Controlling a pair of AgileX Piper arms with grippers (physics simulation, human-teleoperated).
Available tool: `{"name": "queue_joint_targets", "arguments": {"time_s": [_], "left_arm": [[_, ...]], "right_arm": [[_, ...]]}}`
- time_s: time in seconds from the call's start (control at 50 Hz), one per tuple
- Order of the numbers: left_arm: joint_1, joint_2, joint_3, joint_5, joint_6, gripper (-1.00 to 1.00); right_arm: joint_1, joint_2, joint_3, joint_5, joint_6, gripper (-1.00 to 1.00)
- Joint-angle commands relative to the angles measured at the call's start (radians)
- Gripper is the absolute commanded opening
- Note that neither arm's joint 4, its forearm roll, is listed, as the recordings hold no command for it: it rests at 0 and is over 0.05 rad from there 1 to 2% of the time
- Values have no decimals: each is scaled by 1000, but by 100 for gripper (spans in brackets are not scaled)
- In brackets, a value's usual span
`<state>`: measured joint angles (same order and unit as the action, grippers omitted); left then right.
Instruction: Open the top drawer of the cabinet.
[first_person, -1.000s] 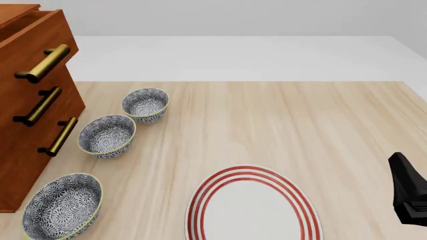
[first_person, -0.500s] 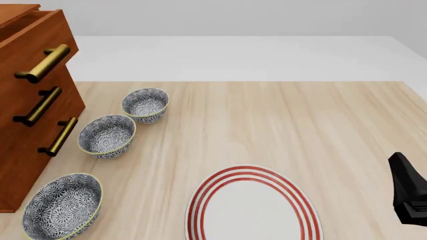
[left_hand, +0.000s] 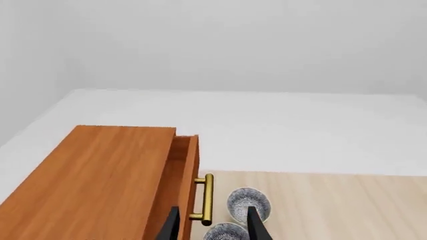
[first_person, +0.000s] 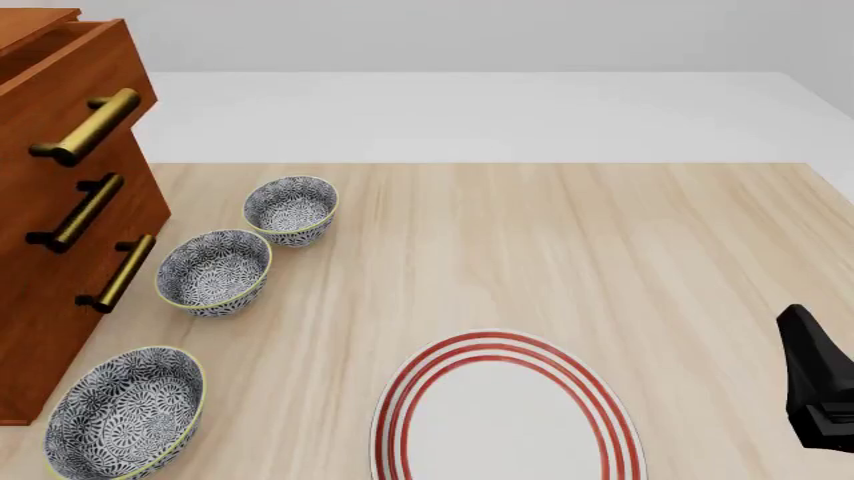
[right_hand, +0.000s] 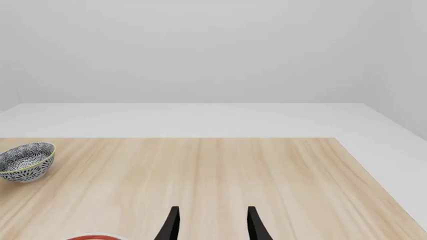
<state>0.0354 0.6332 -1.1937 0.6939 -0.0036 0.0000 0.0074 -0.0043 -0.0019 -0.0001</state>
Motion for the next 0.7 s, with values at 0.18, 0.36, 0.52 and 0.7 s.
{"name": "queue_joint_targets", "arguments": {"time_s": [0.18, 0.36, 0.52, 0.7], "left_arm": [[61, 94, 2, 14, -97, 100], [76, 140, -14, 26, -118, 100], [94, 199, -61, 27, -108, 100], [118, 273, -97, 28, -101, 100]], "right_arm": [[0, 0, 0, 0, 0, 100], [0, 0, 0, 0, 0, 100], [0, 0, 0, 0, 0, 100], [0, 0, 0, 0, 0, 100]]}}
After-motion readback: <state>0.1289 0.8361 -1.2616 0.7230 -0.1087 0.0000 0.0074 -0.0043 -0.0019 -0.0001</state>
